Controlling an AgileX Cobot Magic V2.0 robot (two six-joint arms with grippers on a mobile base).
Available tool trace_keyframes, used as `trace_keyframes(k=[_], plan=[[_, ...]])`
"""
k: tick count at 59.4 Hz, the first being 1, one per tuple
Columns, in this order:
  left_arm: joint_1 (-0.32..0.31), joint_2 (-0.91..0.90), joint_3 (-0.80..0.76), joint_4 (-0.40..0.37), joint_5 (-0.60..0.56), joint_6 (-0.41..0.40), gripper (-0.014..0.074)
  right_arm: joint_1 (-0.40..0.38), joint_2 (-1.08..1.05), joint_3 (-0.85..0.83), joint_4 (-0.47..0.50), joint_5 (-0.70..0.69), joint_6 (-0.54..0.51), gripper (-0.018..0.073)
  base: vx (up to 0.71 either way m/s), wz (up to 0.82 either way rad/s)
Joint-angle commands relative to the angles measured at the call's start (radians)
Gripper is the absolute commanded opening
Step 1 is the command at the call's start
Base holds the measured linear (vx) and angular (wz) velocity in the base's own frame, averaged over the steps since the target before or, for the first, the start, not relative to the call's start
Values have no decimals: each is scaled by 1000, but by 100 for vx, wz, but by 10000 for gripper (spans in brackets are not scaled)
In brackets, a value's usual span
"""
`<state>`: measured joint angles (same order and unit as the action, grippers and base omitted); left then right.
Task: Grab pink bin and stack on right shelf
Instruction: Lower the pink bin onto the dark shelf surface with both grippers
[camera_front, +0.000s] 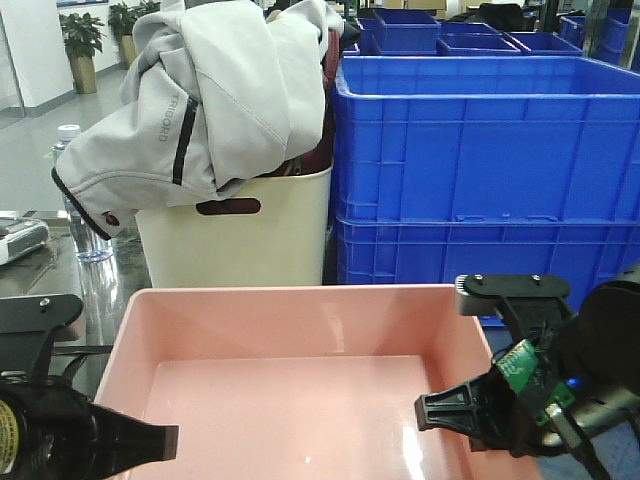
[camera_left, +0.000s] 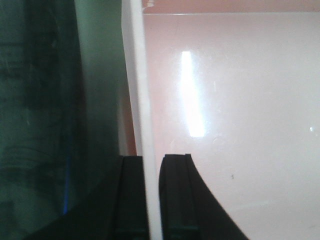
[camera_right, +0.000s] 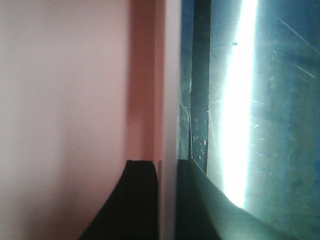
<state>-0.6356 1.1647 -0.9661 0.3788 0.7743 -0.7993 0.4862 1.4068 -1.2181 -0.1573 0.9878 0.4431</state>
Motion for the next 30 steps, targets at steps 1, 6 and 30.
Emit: trace_keyframes(k=[1,6,30], plan=[[26,-11,-46,79,-62,24,46,-10,4,-54,-68,-65,-37,0,0,0],[82,23,-66,98,-24,33,55,-10,48,-87,-48,-56,-40,5,0,0],[171,176,-116,93,-5,159,342,-10,204,-137,-17,-117,-21,316,0,0]])
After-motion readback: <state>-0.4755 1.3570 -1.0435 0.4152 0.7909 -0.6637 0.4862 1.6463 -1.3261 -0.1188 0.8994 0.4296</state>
